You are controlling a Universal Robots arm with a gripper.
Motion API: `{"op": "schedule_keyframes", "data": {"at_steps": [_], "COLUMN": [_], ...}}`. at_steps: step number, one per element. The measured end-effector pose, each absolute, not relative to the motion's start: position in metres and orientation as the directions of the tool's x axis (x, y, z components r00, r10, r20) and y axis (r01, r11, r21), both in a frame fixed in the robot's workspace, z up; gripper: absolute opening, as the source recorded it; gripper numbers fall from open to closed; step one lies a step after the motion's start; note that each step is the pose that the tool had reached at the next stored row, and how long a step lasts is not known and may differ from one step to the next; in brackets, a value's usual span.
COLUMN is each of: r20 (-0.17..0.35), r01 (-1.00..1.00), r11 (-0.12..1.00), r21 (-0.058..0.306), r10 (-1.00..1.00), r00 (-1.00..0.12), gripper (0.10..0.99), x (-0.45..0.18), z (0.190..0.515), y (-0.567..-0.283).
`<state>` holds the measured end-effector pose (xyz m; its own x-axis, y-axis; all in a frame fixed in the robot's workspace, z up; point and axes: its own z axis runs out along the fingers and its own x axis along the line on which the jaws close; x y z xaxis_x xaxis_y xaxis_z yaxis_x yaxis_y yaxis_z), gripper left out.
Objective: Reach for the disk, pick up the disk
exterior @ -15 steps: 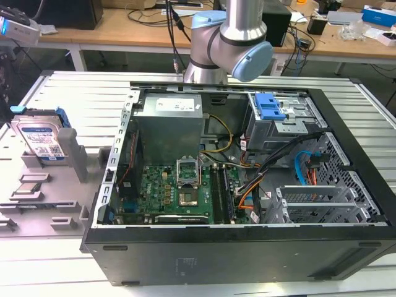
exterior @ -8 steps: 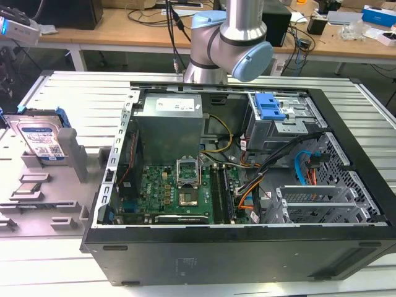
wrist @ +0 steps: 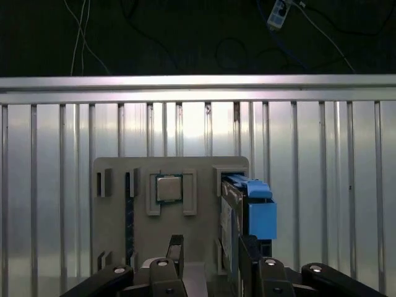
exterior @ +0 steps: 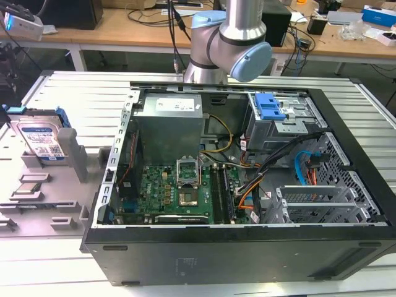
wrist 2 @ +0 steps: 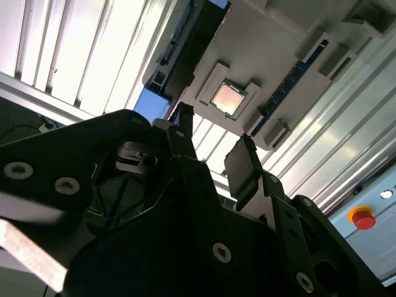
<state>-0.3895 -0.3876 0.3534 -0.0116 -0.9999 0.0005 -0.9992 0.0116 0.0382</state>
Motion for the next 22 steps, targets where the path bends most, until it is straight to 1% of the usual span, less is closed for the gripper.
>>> {"op": "schedule_keyframes", "data": {"at_steps": [9, 22], "r20": [0.000, 0.000], "r01": [-0.999, -0.999], "r11": [0.012, 0.012], "r21": [0.038, 0.038], "r10": [-1.000, -1.000], "r00": [-0.012, -0.012], "gripper": [0.482, 0.482], "x": [-0.390, -0.390], "z": [0.353, 0.341], "y": [-0.367, -0.366]}}
